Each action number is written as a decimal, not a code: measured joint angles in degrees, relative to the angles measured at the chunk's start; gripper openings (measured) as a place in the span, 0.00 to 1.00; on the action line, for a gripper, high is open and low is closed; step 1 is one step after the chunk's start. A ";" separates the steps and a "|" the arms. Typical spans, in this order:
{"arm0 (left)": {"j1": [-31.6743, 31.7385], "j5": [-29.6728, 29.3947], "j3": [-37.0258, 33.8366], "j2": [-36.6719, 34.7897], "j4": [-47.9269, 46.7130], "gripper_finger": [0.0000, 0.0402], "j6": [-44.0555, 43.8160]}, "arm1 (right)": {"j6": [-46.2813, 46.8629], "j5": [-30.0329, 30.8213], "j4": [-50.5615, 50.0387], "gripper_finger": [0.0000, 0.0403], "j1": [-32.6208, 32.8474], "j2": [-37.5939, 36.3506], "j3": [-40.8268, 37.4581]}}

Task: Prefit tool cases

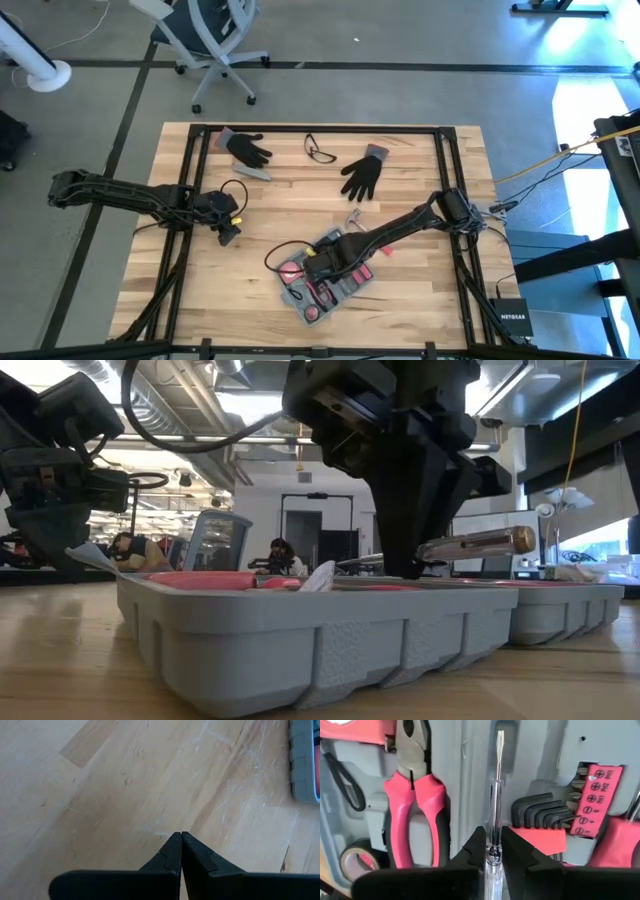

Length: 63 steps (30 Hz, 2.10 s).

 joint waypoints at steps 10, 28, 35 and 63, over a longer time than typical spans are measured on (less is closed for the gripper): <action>0.00 0.00 0.00 0.00 -0.02 0.00 -0.07 | -0.23 1.20 0.04 0.36 -0.07 -0.01 0.00; 0.00 -0.28 0.00 -0.02 0.00 0.00 2.78 | -1.56 8.13 -9.98 0.32 1.17 -5.18 0.40; 0.00 -0.47 0.00 -0.02 -0.04 0.00 2.98 | -3.35 6.95 -5.52 0.33 -0.34 -4.85 -5.59; 0.00 1.91 0.00 0.00 -0.67 0.00 -3.94 | -22.92 2.98 -4.20 0.69 -1.92 -3.56 -4.33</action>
